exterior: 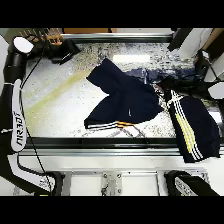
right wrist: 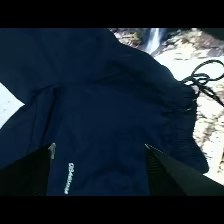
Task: Fold the clothes and pants, and hang the long-sleeved shirts on hangers.
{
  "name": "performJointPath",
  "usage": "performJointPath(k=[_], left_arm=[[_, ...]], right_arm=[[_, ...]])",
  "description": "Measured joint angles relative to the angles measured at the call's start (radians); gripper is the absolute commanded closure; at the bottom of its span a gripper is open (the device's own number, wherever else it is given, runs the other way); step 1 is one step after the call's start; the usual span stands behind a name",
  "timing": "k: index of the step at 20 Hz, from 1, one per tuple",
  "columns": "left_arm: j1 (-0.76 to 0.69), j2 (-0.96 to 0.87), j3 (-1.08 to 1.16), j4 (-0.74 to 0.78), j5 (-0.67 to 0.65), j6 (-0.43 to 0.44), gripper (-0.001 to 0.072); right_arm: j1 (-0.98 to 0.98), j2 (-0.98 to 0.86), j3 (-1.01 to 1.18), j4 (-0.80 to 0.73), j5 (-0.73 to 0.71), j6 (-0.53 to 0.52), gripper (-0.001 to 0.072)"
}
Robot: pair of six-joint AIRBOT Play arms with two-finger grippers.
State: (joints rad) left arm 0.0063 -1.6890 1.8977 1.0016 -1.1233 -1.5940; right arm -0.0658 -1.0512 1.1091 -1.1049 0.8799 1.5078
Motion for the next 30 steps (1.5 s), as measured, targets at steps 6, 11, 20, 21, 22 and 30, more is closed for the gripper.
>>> performJointPath(k=[6,11,20,21,22,30], left_arm=[[0.011,0.230,-0.534,0.145,-0.077,-0.013,0.0083],[-0.056,0.357,-0.975,0.065,0.060,-0.005,0.0082],[-0.159,0.327,-1.172,-0.100,0.235,0.047,0.0083],[-0.161,0.325,-1.174,-0.112,0.251,0.047,0.0084],[-0.163,0.325,-1.176,-0.121,0.271,0.047,0.0084],[-0.165,0.326,-1.181,-0.158,0.351,0.051,0.0702]], right_arm=[[-0.027,0.057,-0.038,-0.002,0.131,-0.051,0.0105],[-0.031,0.076,-0.079,0.000,0.165,-0.061,0.0104],[-0.031,0.079,-0.092,0.001,0.176,-0.065,0.0104],[-0.031,0.079,-0.092,0.001,0.176,-0.065,0.0105],[-0.031,0.079,-0.092,0.002,0.176,-0.065,0.0104],[-0.039,0.079,-0.092,0.001,0.181,-0.065,0.0103]])
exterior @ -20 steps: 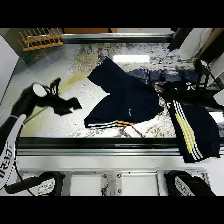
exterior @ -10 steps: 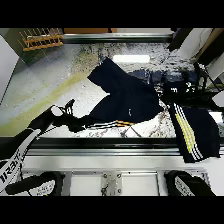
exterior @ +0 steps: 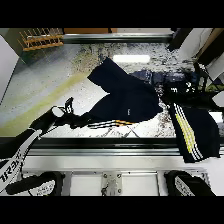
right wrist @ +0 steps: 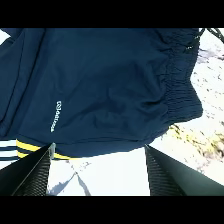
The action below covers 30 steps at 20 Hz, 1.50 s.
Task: Fold the clothes and pants, and hang the long-sleeved shirts on hangers.
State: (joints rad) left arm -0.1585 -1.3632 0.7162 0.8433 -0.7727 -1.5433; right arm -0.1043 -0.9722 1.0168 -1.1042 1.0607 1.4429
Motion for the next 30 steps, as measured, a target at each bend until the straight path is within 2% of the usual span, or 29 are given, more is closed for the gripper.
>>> performJointPath(k=[2,6,10,17,19,21,22,23,24,25,28,30], left_arm=[[0.018,0.021,0.000,0.008,-0.003,0.000,0.0702],[0.054,0.090,-0.001,0.076,-0.052,0.003,0.0702],[0.049,0.119,-0.023,0.112,-0.076,0.003,0.0702],[0.011,0.128,-0.060,0.129,-0.070,0.003,0.0702],[0.008,0.128,-0.062,0.130,-0.067,0.003,0.0701],[0.008,0.128,-0.063,0.131,-0.063,0.003,0.0701],[0.007,0.128,-0.063,0.133,-0.061,0.003,0.0701],[0.007,0.128,-0.063,0.133,-0.060,0.003,0.0702],[0.007,0.128,-0.063,0.133,-0.058,0.003,0.0702],[0.007,0.128,-0.063,0.133,-0.056,0.003,0.0702],[0.010,0.131,-0.061,0.133,-0.057,0.003,0.0703],[0.034,0.155,-0.030,0.133,-0.062,0.000,0.0703]], right_arm=[[-0.029,-0.003,-0.008,-0.005,0.017,0.002,0.0103],[-0.126,-0.029,-0.120,-0.011,0.026,0.074,0.0101],[-0.168,-0.113,-0.293,0.099,-0.093,0.088,0.0100],[-0.151,-0.343,-0.375,0.551,-0.301,-0.235,0.0103],[-0.131,-0.392,-0.373,0.615,-0.324,-0.304,0.0235],[-0.109,-0.424,-0.365,0.656,-0.336,-0.364,0.0237],[-0.101,-0.433,-0.361,0.667,-0.339,-0.387,0.0268],[-0.092,-0.440,-0.357,0.672,-0.344,-0.406,0.0520],[-0.085,-0.446,-0.354,0.657,-0.354,-0.421,0.0664],[-0.080,-0.450,-0.349,0.642,-0.352,-0.430,0.0700],[-0.070,-0.446,-0.329,0.563,-0.336,-0.439,0.0700],[-0.068,-0.410,-0.289,0.465,-0.295,-0.396,0.0701]])
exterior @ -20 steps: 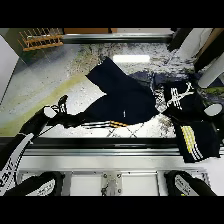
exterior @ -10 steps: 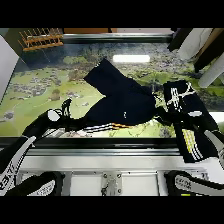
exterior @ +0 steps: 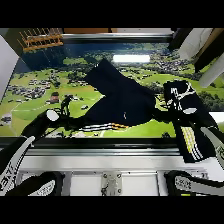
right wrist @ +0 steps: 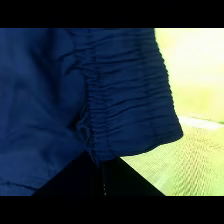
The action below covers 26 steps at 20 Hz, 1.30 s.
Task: Fold the clothes and pants, and hang the long-sleeved shirts on hangers.
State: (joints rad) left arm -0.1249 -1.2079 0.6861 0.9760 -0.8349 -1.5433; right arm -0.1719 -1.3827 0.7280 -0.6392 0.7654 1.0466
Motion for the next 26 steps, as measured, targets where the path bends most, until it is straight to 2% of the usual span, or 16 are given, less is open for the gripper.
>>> performJointPath(k=[4,7,11,17,21,26], left_arm=[[0.090,0.138,0.209,-0.009,-0.051,0.000,0.0702],[0.129,0.287,0.446,-0.012,-0.113,0.001,0.0702],[0.147,0.491,0.688,-0.010,-0.135,0.003,0.0702],[0.153,0.694,0.841,-0.003,-0.088,-0.023,0.0702],[0.153,0.653,0.861,-0.002,-0.089,-0.031,0.0703],[0.151,0.361,0.811,-0.008,-0.115,-0.035,0.0702]], right_arm=[[0.003,0.156,0.204,-0.204,0.193,0.103,0.0701],[0.004,0.319,0.420,-0.278,0.358,0.181,0.0701],[0.006,0.541,0.612,-0.323,0.452,0.299,0.0701],[0.006,0.786,0.687,-0.343,0.580,0.482,0.0701],[0.007,0.801,0.694,-0.336,0.735,0.613,0.0701],[0.071,0.635,0.624,-0.354,0.828,0.681,0.0701]])
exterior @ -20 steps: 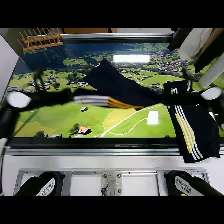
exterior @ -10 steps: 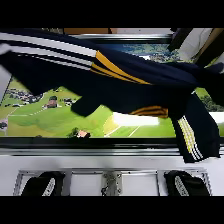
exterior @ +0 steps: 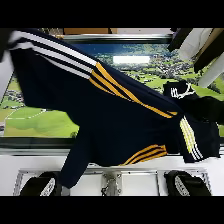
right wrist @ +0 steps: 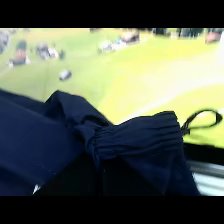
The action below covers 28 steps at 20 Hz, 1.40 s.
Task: Fold the clothes and pants, and hang the long-sleeved shirts on hangers.
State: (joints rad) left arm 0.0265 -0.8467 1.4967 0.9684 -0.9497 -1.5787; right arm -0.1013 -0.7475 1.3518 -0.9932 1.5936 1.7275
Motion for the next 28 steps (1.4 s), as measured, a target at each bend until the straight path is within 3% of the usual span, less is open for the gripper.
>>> performJointPath(k=[7,12,16,20,28], left_arm=[[-0.005,-0.621,0.208,-0.099,-0.019,0.005,0.0702],[0.001,-0.792,0.371,-0.129,-0.119,0.009,0.0703],[-0.025,-0.705,0.297,-0.029,-0.191,0.026,0.0702],[-0.075,-0.518,-0.028,0.108,-0.169,0.034,0.0702],[-0.200,-0.292,-0.743,0.174,0.115,0.035,0.0702]], right_arm=[[0.160,-0.486,0.037,-0.184,-0.214,0.003,0.0700],[0.174,-0.642,0.161,-0.228,-0.348,0.002,0.0701],[0.192,-0.623,0.142,-0.275,-0.350,-0.025,0.0701],[0.204,-0.552,-0.020,-0.342,-0.349,-0.045,0.0701],[0.223,-0.481,-0.435,-0.396,-0.514,-0.052,0.0700]])
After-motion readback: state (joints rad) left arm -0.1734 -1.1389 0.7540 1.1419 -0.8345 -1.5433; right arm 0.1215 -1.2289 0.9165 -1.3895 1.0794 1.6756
